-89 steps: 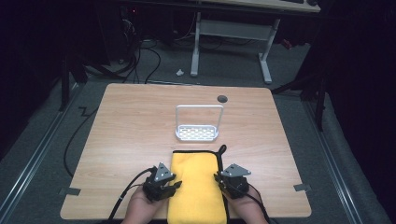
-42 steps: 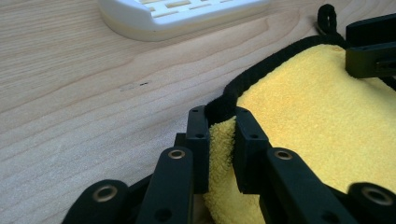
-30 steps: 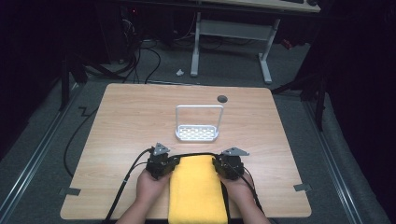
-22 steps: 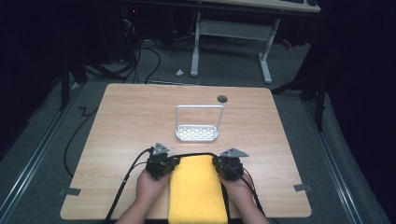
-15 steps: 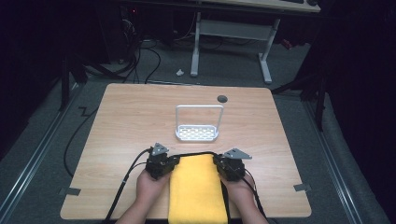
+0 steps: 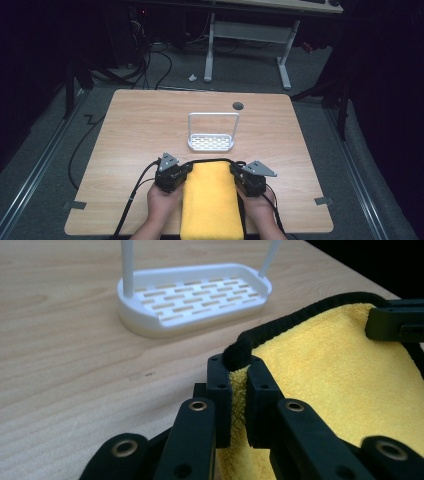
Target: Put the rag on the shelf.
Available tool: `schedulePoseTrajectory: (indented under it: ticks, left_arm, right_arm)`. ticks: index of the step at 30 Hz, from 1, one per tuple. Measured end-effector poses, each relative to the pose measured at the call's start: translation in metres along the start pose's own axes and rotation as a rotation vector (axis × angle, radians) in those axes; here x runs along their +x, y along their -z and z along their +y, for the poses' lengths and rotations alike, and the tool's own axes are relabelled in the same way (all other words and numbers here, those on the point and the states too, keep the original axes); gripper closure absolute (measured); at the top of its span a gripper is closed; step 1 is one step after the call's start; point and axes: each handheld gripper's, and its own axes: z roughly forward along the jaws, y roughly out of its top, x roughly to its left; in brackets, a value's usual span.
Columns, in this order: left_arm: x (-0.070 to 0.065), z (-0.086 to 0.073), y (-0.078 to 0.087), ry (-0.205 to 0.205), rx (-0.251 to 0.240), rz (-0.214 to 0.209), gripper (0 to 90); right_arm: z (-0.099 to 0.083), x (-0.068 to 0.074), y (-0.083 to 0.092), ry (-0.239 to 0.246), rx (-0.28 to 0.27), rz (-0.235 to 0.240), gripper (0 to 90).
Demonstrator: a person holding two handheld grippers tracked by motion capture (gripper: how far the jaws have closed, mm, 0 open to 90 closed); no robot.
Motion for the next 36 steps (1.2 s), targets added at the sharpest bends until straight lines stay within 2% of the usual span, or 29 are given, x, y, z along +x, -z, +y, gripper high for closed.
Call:
schedulePoseTrajectory:
  ticks: [8, 16, 36]
  left_arm:
    - [-0.008, 0.016, 0.009, -0.024, -0.058, 0.001, 83.8]
    - [-0.015, 0.044, 0.024, -0.066, -0.133, 0.016, 84.1]
    - [-0.02, 0.12, 0.057, -0.14, -0.288, 0.044, 84.3]
  right_arm:
    - [0.014, 0.006, 0.011, 0.027, -0.046, -0.023, 82.6]
    - [0.035, 0.004, 0.027, 0.042, -0.105, -0.052, 82.7]
    - [0.113, 0.006, 0.055, 0.101, -0.276, -0.098, 82.8]
